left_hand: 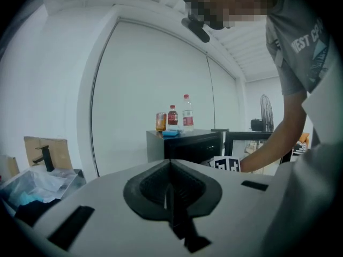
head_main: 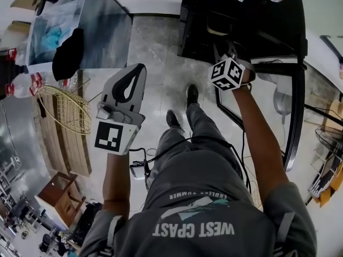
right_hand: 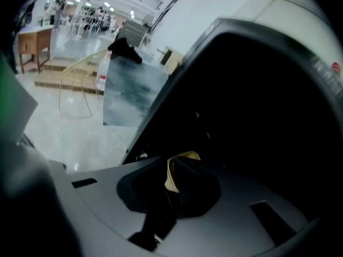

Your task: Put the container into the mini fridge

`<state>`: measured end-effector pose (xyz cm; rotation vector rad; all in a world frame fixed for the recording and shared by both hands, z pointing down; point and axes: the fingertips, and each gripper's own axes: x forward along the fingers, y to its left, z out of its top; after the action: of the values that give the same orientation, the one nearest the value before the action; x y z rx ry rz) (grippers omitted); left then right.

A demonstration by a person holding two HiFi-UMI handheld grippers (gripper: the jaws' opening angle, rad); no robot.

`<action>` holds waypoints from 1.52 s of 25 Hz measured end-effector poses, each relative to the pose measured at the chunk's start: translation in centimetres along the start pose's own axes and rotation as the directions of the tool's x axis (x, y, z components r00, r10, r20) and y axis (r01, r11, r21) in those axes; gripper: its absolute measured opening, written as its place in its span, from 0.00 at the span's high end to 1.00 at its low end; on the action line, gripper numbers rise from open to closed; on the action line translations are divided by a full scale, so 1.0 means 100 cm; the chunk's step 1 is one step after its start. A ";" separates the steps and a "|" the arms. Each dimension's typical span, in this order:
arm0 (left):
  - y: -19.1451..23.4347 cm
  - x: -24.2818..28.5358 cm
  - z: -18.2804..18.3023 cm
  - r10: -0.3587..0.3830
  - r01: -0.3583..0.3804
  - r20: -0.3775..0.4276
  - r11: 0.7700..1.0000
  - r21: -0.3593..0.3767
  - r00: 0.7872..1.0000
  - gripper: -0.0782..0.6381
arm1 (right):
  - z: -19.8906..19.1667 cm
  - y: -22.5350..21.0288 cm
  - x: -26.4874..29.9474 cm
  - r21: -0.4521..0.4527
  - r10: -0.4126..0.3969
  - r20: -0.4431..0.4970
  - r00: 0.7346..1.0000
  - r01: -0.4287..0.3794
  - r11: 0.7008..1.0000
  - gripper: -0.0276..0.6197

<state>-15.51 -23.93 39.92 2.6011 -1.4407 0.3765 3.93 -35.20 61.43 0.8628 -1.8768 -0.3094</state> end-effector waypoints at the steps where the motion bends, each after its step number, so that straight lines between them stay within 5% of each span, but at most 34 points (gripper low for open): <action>1: 0.000 -0.004 0.004 0.002 -0.002 0.005 1.000 0.007 1.000 0.87 | 0.008 -0.001 -0.013 0.032 0.001 0.030 1.000 -0.002 0.999 0.87; 8: -0.005 -0.038 0.027 0.008 -0.009 0.007 0.999 0.052 1.000 0.87 | 0.082 -0.025 -0.134 0.283 -0.005 0.286 0.958 -0.080 0.956 0.90; 13: 0.001 -0.071 0.056 0.037 -0.042 0.077 0.996 0.073 0.996 0.87 | 0.142 -0.042 -0.221 0.394 -0.019 0.478 0.878 -0.195 0.898 0.91; 22: 0.006 -0.126 0.094 0.069 -0.090 0.169 0.989 0.120 0.983 0.87 | 0.209 -0.043 -0.341 0.366 0.021 0.683 0.730 -0.368 0.855 0.92; 26: 0.006 -0.149 0.102 0.072 -0.098 0.202 0.987 0.124 0.977 0.87 | 0.229 -0.030 -0.379 0.305 0.114 0.733 0.671 -0.474 0.826 0.92; 38: -0.007 -0.186 0.098 0.052 -0.076 0.220 0.992 0.101 0.974 0.87 | 0.242 -0.035 -0.434 0.312 0.047 0.750 0.659 -0.416 0.854 0.92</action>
<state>-22.99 -10.86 25.15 2.7608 -1.6184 0.1875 -5.24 -11.87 18.40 0.8435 -2.8787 -0.0087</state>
